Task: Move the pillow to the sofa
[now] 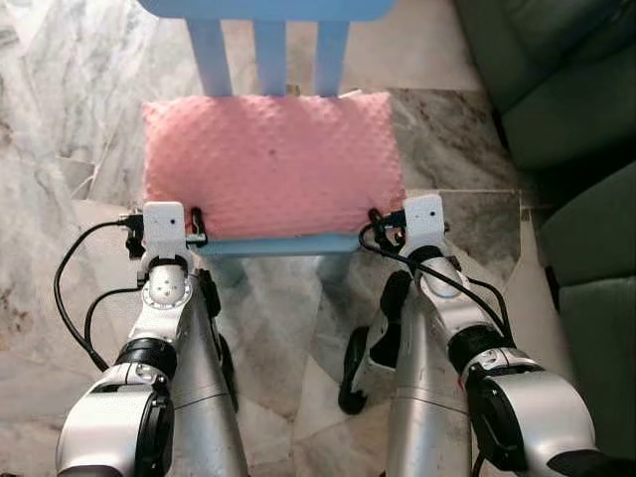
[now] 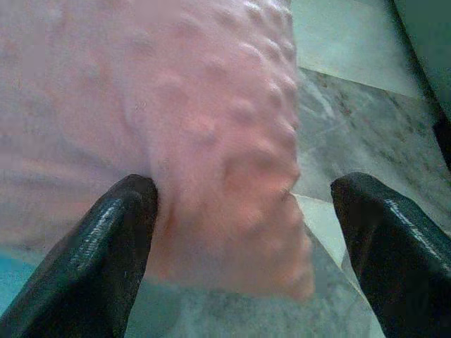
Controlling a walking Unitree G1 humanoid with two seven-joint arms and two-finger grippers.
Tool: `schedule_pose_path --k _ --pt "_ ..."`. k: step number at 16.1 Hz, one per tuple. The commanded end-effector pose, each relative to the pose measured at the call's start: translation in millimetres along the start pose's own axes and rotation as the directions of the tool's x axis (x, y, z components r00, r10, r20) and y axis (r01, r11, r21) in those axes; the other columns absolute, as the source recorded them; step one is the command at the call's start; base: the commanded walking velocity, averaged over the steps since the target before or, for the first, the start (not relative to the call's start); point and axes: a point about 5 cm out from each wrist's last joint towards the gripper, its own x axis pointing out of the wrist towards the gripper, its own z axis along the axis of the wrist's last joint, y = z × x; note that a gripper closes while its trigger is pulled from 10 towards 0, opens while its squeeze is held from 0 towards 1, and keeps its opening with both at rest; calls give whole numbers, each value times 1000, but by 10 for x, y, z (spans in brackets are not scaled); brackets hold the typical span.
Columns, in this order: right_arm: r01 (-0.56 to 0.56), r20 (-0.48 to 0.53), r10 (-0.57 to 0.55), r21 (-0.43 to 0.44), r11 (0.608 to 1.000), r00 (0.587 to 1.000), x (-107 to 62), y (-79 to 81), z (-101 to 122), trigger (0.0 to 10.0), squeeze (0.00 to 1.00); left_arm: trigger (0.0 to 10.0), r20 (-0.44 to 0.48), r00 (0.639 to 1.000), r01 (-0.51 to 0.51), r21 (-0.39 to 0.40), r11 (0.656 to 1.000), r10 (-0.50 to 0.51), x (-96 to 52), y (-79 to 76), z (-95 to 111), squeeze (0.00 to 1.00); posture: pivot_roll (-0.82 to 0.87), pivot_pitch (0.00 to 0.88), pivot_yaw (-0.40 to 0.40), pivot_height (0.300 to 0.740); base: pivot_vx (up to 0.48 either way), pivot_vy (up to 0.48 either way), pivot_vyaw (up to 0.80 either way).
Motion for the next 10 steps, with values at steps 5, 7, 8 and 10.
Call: schedule_pose_path --k 5,7,8,10 --pt "-51 -43 59 164 985 997 0 153 -61 10000 0 10000 11 1000 -25 2 1000 24 75 45 78 0 87 475 -67 495 0 0 0" --pt "-80 -35 88 195 978 995 35 253 -8 10000 0 10000 -45 999 -13 -29 999 12 50 -10 0 0 85 471 -66 495 0 0 0" --pt "-84 -33 92 199 976 995 40 266 -1 10000 0 10000 -49 999 -8 -31 999 6 47 -25 -5 0 85 471 -66 495 0 0 0" --pt "-106 -34 117 234 966 993 45 362 7 0 0 0 -83 997 1 -75 997 -7 11 -124 -50 0 81 471 -70 495 0 0 0"
